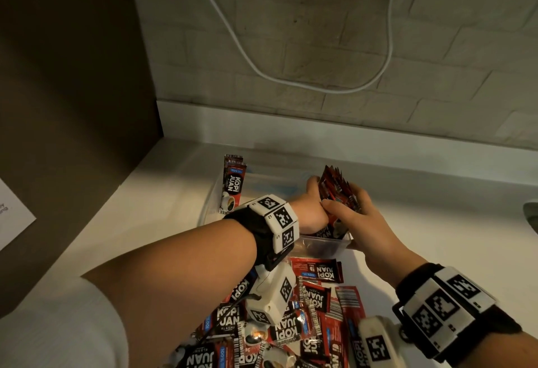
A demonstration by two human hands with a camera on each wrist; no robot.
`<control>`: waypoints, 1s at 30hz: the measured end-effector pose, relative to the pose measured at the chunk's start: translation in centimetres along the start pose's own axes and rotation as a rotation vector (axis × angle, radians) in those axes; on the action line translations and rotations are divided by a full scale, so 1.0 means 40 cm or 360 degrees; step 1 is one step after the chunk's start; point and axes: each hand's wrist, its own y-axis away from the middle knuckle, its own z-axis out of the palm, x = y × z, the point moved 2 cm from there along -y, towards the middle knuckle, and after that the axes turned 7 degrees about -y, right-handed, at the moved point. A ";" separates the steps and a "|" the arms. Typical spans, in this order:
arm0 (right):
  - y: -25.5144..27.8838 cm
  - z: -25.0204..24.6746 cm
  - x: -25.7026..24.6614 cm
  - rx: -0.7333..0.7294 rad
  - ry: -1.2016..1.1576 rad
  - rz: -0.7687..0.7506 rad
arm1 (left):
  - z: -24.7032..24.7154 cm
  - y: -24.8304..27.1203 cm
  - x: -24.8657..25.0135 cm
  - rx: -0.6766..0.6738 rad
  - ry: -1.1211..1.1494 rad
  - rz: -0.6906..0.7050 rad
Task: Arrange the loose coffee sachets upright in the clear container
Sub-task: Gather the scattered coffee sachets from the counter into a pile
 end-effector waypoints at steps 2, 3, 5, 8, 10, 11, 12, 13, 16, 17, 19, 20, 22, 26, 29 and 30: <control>0.000 0.002 0.000 -0.0005 0.0005 0.0020 | 0.005 0.005 0.007 -0.0074 0.0034 0.0049; 0.001 0.003 -0.001 -0.0007 0.0009 0.0026 | 0.004 0.007 0.008 -0.0096 0.0046 0.0058; 0.004 0.004 -0.003 -0.0007 0.0017 0.0037 | -0.004 0.013 0.010 -0.0102 0.0053 0.0055; 0.009 0.002 -0.011 -0.0001 0.0028 0.0033 | -0.018 0.025 0.012 -0.0082 0.0074 0.0016; 0.011 -0.001 -0.015 0.0011 0.0029 0.0038 | -0.023 0.030 0.013 -0.0094 0.0056 -0.0007; 0.013 -0.002 -0.017 0.0016 0.0030 0.0042 | -0.023 0.033 0.013 -0.0103 0.0035 -0.0025; 0.013 -0.003 -0.018 0.0019 0.0036 0.0044 | -0.023 0.034 0.013 -0.0106 0.0020 -0.0044; 0.014 -0.004 -0.020 0.0022 0.0047 0.0047 | -0.023 0.034 0.013 -0.0106 0.0015 -0.0066; 0.020 -0.005 -0.026 0.0036 0.0076 0.0055 | -0.021 0.036 0.018 -0.0104 -0.0012 -0.0095; 0.023 -0.005 -0.029 0.0039 0.0082 0.0060 | -0.020 0.037 0.018 -0.0105 -0.0019 -0.0103; 0.027 -0.006 -0.034 0.0047 0.0101 0.0066 | -0.020 0.037 0.019 -0.0102 -0.0011 -0.0099; 0.029 -0.007 -0.037 0.0049 0.0112 0.0067 | -0.021 0.038 0.020 -0.0100 -0.0006 -0.0092; 0.031 -0.007 -0.041 0.0055 0.0135 0.0080 | -0.021 0.037 0.017 -0.0098 -0.0023 -0.0083; 0.034 -0.007 -0.042 0.0060 0.0178 0.0128 | -0.030 0.035 0.004 -0.0112 -0.0155 -0.0205; 0.034 -0.015 -0.040 0.0082 0.0202 0.0149 | -0.062 0.049 -0.013 -0.0129 -0.0426 -0.0296; 0.033 -0.019 -0.040 0.0086 0.0205 0.0154 | -0.075 0.054 -0.019 -0.0162 -0.0583 -0.0279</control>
